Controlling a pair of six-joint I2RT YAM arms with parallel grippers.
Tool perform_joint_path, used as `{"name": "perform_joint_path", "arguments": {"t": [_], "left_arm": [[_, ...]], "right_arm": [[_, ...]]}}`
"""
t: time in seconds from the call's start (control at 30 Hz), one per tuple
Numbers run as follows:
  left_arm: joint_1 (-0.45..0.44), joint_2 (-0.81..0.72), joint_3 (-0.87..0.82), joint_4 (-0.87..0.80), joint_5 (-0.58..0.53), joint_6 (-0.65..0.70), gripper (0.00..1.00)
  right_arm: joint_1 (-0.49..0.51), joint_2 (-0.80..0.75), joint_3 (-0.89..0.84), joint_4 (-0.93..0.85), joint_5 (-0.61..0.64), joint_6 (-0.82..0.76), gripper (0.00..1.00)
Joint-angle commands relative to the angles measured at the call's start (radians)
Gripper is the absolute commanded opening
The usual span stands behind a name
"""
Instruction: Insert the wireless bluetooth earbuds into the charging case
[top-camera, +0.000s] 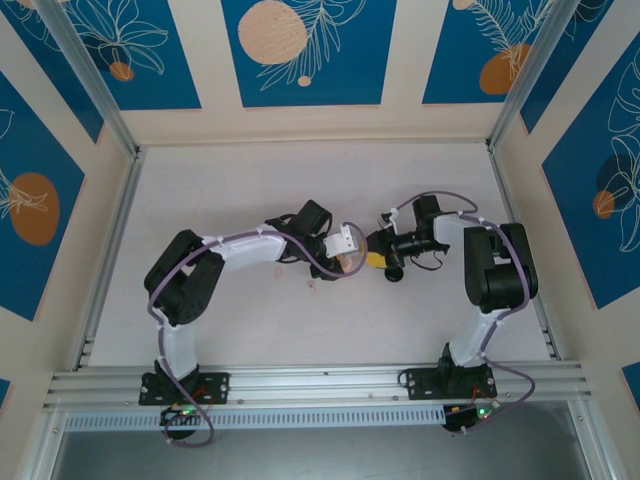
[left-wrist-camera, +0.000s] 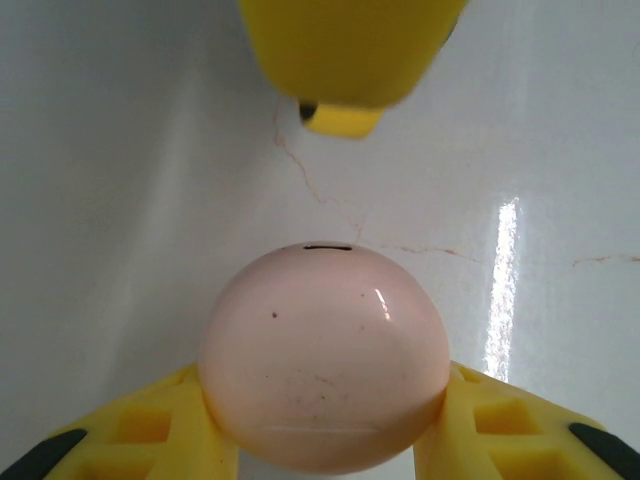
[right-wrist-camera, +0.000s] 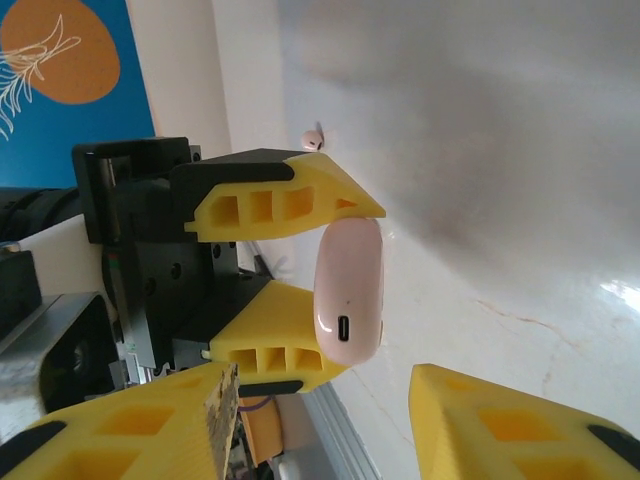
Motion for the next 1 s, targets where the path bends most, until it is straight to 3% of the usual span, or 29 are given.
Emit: {"name": "perform_joint_path", "arguments": {"t": [0.0,0.43,0.83,0.9,0.97], "left_arm": [[-0.007,-0.044,-0.016,0.024,0.037,0.011,0.33],[-0.006,-0.07,-0.012,0.035,0.036,-0.001,0.32],[-0.009,-0.101,-0.01,0.033,0.037,-0.009,0.32],[-0.008,-0.11,-0.009,0.026,0.038,-0.007,0.36],[-0.008,-0.119,-0.006,0.027,0.025,-0.018,0.47]], "right_arm": [[0.018,0.027,0.037,-0.046,-0.059,-0.045,0.49],[0.078,0.078,0.077,-0.091,-0.102,-0.096,0.47],[0.085,0.076,0.095,-0.112,-0.086,-0.108,0.27],[0.085,0.055,0.092,-0.108,-0.075,-0.11,0.25],[0.082,0.024,0.08,-0.095,-0.058,-0.107,0.25]]}}
